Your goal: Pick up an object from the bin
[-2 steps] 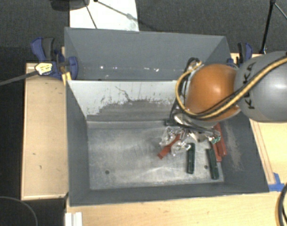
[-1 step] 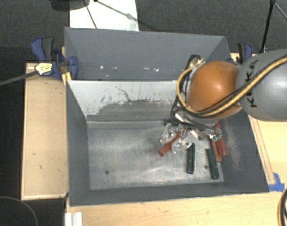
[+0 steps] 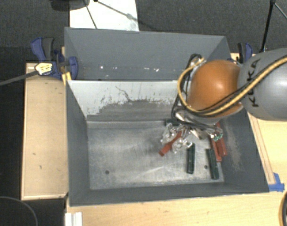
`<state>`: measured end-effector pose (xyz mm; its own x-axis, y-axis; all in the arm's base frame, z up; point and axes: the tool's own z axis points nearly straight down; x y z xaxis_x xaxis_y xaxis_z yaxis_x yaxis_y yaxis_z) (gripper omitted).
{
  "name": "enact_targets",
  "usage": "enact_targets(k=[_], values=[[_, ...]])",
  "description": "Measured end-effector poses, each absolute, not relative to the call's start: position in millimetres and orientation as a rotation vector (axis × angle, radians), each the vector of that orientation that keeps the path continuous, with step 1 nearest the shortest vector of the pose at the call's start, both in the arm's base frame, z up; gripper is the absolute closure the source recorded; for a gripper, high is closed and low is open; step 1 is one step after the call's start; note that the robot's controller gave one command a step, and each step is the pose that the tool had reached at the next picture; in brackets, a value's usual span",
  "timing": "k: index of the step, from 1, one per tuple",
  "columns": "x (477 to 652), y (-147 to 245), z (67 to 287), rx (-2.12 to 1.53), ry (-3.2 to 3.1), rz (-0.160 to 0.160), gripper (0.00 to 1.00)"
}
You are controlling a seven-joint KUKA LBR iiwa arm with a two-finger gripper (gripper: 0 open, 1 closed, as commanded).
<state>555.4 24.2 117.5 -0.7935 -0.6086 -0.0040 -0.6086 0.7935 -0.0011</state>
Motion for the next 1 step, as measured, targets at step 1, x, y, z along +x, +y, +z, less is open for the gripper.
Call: enact_targets(k=[1], values=[[554.9,24.3,125.6,-1.007,2.973,0.001,1.00]])
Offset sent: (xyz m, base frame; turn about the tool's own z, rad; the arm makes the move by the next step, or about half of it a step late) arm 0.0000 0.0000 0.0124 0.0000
